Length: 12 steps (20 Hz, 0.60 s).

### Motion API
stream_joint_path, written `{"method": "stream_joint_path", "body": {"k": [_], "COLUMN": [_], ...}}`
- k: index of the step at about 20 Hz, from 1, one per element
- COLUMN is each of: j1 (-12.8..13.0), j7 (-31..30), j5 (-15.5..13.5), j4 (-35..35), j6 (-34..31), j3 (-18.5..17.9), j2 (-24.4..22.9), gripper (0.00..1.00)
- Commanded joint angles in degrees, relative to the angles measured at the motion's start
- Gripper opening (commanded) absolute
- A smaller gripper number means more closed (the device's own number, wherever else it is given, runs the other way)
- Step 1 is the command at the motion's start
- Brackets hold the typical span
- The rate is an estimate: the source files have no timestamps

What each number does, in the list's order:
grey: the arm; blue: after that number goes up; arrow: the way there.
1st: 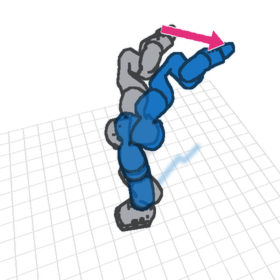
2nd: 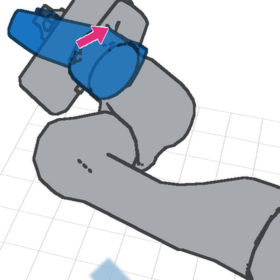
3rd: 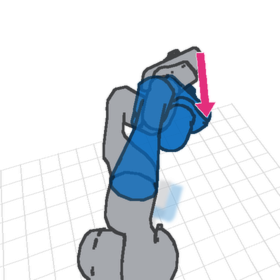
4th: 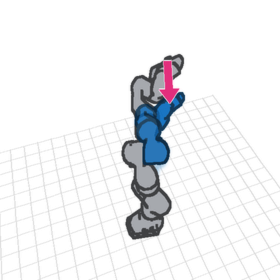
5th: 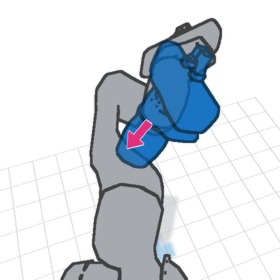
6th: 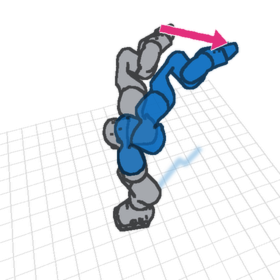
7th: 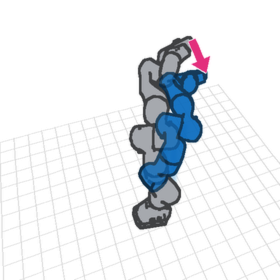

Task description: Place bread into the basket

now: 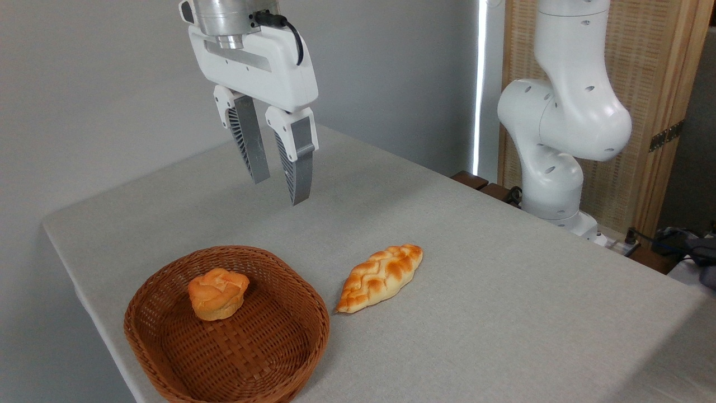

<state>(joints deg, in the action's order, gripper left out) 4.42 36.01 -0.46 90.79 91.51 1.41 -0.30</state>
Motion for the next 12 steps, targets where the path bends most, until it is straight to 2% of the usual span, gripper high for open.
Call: {"method": "stream_joint_path", "body": {"k": [1, 12], "j1": [-0.12, -0.03], "j7": [0.20, 0.29], "j5": [0.02, 0.11], "j4": [0.70, 1.67], "j6": [0.34, 0.16], "j3": [0.00, 0.00], "j2": [-0.41, -0.58], "gripper": [1.00, 1.00]}}
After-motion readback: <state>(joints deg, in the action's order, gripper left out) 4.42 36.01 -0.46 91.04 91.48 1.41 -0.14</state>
